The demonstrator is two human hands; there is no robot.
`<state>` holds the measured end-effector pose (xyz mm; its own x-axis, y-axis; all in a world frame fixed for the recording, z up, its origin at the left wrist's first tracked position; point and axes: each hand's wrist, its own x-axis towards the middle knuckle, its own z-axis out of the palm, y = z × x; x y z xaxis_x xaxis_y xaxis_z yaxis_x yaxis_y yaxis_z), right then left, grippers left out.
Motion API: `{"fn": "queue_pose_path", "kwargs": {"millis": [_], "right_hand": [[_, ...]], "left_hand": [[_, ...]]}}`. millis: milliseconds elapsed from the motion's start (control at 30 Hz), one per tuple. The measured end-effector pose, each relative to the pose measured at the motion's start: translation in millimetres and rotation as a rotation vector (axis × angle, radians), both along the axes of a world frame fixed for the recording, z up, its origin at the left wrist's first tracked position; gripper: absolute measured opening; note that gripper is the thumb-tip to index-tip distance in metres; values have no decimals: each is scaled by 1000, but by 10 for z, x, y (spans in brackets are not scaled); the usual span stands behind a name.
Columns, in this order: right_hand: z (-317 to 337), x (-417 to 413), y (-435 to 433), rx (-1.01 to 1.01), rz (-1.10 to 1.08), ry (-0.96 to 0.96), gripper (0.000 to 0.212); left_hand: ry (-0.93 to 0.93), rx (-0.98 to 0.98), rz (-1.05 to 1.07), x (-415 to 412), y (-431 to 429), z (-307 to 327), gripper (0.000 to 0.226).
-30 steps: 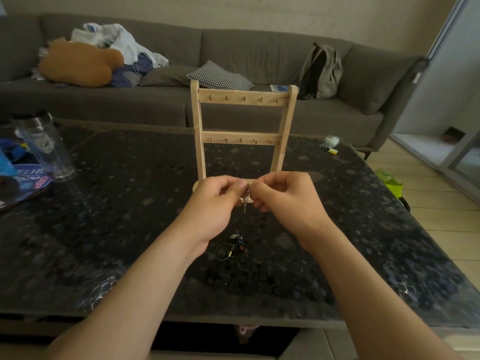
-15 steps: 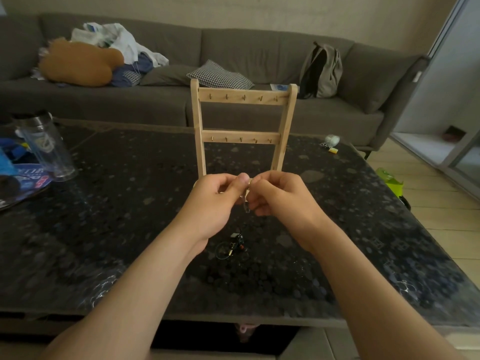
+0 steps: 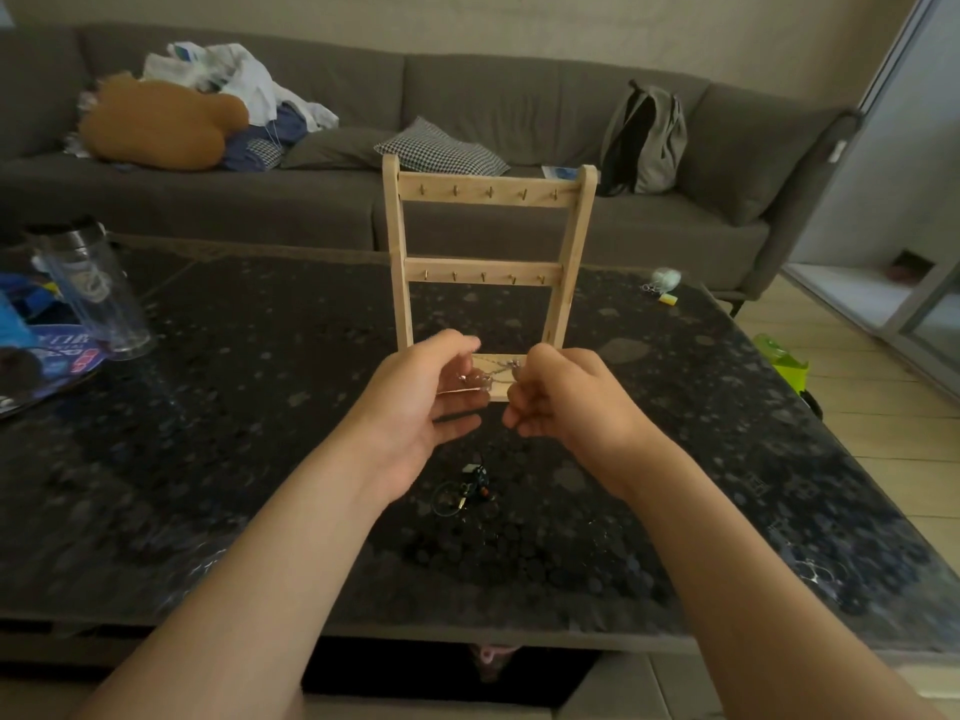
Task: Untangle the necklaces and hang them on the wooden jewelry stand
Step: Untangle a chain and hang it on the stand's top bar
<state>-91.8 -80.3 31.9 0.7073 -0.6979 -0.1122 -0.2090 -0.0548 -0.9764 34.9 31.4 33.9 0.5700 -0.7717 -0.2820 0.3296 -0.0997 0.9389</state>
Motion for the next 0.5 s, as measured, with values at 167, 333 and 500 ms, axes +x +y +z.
{"fn": "queue_pose_path", "kwargs": {"millis": [167, 333, 500], "right_hand": [[-11, 65, 50, 90, 67, 8, 36], [-30, 73, 52, 14, 62, -54, 42], [-14, 35, 43, 13, -84, -163, 26]], "left_hand": [[38, -68, -5, -55, -8, 5, 14], [-12, 0, 82, -13, -43, -52, 19], [-50, 68, 121, 33, -23, -54, 16]]}}
